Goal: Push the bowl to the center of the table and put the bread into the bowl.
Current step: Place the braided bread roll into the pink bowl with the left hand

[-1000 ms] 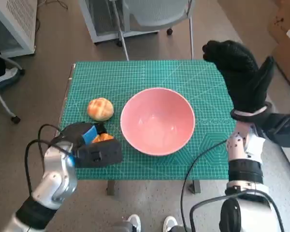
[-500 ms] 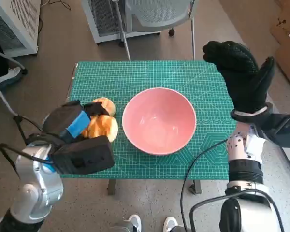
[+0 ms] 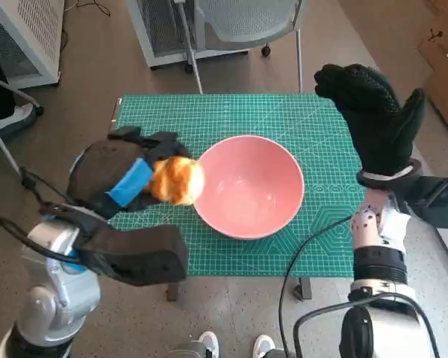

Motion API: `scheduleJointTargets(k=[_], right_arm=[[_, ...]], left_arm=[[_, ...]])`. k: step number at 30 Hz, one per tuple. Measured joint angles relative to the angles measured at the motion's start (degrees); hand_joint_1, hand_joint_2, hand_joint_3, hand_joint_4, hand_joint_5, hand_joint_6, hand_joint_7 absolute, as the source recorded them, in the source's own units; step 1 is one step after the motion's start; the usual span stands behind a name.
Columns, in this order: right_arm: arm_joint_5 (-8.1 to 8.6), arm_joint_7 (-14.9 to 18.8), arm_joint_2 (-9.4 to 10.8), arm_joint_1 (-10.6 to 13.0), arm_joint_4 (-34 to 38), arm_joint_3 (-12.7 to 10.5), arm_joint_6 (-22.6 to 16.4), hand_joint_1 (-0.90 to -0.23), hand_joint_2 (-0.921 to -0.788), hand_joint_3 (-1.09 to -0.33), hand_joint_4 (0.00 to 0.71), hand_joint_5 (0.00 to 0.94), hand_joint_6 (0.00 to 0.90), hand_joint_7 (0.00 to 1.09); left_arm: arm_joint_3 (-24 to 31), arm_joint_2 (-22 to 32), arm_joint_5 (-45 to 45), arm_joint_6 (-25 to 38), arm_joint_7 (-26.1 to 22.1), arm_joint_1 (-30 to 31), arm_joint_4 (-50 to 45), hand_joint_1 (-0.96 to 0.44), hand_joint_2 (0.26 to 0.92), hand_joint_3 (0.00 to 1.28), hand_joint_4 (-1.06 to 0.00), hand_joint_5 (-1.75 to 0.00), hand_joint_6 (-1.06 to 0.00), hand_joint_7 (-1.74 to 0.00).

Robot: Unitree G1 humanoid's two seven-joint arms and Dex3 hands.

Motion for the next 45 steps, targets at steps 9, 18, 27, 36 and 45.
scheduleJointTargets(k=[9, 18, 27, 36, 45], right_arm=[[0.02, 0.2, -0.2, 0.1, -0.3, 0.0, 0.0, -0.622, -0.921, -0.793, 0.311, 0.000, 0.403, 0.00], [0.05, 0.1, -0.8, 0.5, -1.7, -0.1, 0.0, -0.632, -0.921, -0.802, 0.302, 0.000, 0.400, 0.00], [0.18, -0.6, -1.2, 1.8, -3.8, -0.4, 0.7, -0.634, -0.921, -0.790, 0.305, 0.002, 0.403, 0.00], [0.17, -1.9, -1.1, 3.0, -6.0, -0.3, 1.5, -0.634, -0.921, -0.781, 0.303, 0.001, 0.401, 0.00], [0.11, -2.8, -1.0, 3.2, -6.8, 0.0, 1.6, -0.629, -0.921, -0.782, 0.301, 0.000, 0.400, 0.00]], left_arm=[[-4.6, -6.4, -0.8, -4.5, 1.6, -7.8, 11.2, 0.00, 0.894, 0.01, -0.84, -1.04, -0.73, -1.01], [-8.7, -12.0, -1.5, -10.1, 6.9, -14.3, 27.6, 0.00, 0.901, 0.01, -0.84, -1.07, -0.70, -1.02], [-11.1, -14.1, -2.1, -15.2, 11.5, -17.1, 42.5, 0.00, 0.913, 0.01, -0.81, -1.12, -0.67, -1.03], [-11.6, -14.4, -2.8, -17.7, 13.0, -18.7, 51.2, 0.00, 0.920, 0.03, -0.78, -1.17, -0.64, -1.05], [-12.0, -14.4, -3.6, -19.8, 15.7, -19.2, 56.2, 0.00, 0.921, 0.08, -0.72, -1.21, -0.59, -1.12]])
